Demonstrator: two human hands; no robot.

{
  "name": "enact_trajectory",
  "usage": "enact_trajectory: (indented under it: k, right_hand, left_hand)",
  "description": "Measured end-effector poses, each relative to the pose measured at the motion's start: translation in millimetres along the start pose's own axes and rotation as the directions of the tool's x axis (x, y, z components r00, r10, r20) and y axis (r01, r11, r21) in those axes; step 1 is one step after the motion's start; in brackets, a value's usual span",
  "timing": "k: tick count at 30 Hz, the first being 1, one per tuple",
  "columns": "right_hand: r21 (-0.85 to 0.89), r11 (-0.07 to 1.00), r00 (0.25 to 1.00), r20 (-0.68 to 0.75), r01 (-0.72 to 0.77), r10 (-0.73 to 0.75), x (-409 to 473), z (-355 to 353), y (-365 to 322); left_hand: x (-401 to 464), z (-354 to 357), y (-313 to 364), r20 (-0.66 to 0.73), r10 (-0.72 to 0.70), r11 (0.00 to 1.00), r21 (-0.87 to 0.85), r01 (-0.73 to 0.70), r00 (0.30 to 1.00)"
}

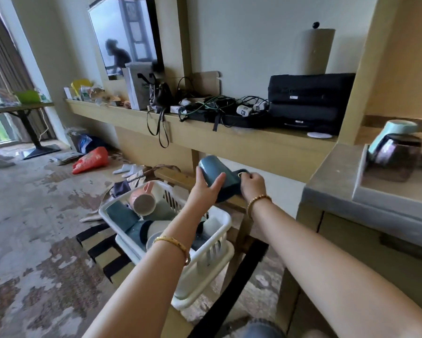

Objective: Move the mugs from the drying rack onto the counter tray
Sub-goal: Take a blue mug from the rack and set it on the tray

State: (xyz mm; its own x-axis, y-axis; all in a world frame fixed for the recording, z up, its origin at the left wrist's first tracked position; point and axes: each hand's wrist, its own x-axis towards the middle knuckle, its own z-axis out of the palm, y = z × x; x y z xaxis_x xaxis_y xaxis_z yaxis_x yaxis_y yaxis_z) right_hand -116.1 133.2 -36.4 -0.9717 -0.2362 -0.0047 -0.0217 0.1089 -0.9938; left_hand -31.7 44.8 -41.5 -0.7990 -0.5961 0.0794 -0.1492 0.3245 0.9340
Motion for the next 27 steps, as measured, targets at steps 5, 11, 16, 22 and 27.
enact_trajectory:
  k: [5, 11, 16, 22, 27]
  right_hand:
    - [0.097, 0.995, 0.997, -0.075, 0.032, -0.024, -10.1, -62.9, -19.1]
    - [0.125, 0.98, 0.981, -0.138, 0.156, -0.138, -16.6, -157.4, -47.2]
    - [-0.057, 0.958, 0.926, -0.245, 0.281, -0.286, -20.4, -260.9, -64.7]
    - [-0.556, 0.777, 0.787, -0.321, 0.294, -0.527, -33.8, -393.7, -52.6]
    - [-0.776, 0.622, 0.88, -0.218, 0.107, -0.423, -34.7, -479.8, -36.6]
  left_hand:
    - [-6.5, 44.6, 56.7, 0.063, -0.033, 0.984, -0.173, 0.043, 0.997]
    - [-21.2, 112.9, 125.4, 0.113, 0.002, 0.953, -0.301, 0.032, 0.994]
    - [-47.8, 193.1, 183.3, 0.111, 0.195, 0.91, -0.391, -0.137, 0.974]
    - [-84.4, 298.5, 230.8, 0.181, 0.454, 0.85, -0.382, -0.363, 0.873]
    - [-91.6, 363.0, 244.2, 0.388, 0.51, 0.857, -0.305, -0.416, 0.767]
